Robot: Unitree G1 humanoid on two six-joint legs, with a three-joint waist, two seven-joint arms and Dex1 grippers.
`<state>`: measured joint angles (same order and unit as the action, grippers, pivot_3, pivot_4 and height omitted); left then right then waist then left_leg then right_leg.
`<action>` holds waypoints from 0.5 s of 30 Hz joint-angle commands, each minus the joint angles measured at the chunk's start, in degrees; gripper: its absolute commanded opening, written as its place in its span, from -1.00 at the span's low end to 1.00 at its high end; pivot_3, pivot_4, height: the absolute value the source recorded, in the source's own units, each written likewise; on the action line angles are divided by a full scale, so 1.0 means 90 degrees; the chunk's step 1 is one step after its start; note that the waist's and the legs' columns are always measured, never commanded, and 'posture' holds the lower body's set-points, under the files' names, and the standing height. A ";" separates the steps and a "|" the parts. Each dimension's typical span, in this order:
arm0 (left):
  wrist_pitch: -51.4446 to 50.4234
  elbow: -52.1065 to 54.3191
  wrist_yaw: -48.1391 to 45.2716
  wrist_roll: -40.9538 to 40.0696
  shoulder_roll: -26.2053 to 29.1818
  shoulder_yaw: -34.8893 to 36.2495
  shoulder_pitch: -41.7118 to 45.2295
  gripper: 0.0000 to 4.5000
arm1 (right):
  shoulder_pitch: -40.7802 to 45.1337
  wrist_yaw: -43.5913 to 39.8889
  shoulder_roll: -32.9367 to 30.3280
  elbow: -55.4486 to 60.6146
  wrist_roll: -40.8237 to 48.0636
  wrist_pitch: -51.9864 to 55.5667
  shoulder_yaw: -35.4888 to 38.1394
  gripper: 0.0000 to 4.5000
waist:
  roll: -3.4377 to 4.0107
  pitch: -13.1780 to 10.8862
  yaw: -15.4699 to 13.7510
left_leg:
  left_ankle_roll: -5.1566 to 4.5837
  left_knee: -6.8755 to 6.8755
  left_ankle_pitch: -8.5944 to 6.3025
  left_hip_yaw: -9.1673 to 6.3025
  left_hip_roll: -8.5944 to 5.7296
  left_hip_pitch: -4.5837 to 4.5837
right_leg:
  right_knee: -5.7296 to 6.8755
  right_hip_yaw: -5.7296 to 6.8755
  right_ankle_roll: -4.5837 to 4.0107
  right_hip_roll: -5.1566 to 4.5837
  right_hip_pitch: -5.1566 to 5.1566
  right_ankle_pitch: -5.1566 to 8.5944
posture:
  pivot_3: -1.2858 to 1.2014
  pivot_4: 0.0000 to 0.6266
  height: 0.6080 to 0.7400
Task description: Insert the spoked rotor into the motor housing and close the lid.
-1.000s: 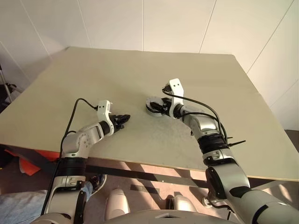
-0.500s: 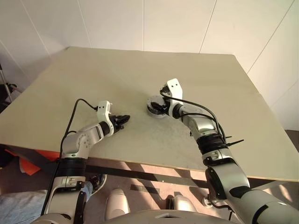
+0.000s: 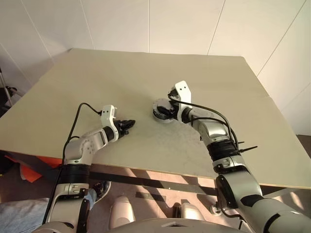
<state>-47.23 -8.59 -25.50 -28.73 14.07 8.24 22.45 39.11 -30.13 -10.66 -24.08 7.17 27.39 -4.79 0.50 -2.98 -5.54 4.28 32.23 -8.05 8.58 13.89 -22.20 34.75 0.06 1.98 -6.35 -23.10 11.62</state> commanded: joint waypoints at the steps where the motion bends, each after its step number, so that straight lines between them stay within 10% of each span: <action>1: 0.0152 0.0056 -0.0083 0.0029 0.0047 -0.0011 0.0120 -0.28 | 0.0069 -0.0117 -0.0152 0.0347 -0.0075 -0.0339 -0.0035 0.41 | 0.0000 0.0000 -0.0001 | 0.0000 0.0000 0.0000 0.0000 0.0000 0.0000 | 0.0000 0.0000 0.0000 0.0000 0.0000 0.0000 | 0.03 -1.00 1.00; 15: 0.0141 0.0113 -0.0079 0.0042 0.0055 0.0010 0.0073 -0.28 | 0.0025 -0.0313 -0.0558 -0.0143 -0.0597 -0.0801 -0.0414 0.41 | -0.0001 0.0000 -0.0004 | -0.0001 0.0002 -0.0001 0.0000 0.0000 -0.0001 | 0.0000 0.0000 0.0000 -0.0001 0.0001 0.0000 | 0.03 -1.00 1.00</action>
<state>-47.20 -8.64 -25.80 -28.50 14.09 8.21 22.45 38.37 -32.76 -14.41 -26.25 2.23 21.50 -9.30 0.49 -2.99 -5.57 4.27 32.25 -8.05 8.58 13.88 -22.21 34.76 0.06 1.98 -6.36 -23.09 11.62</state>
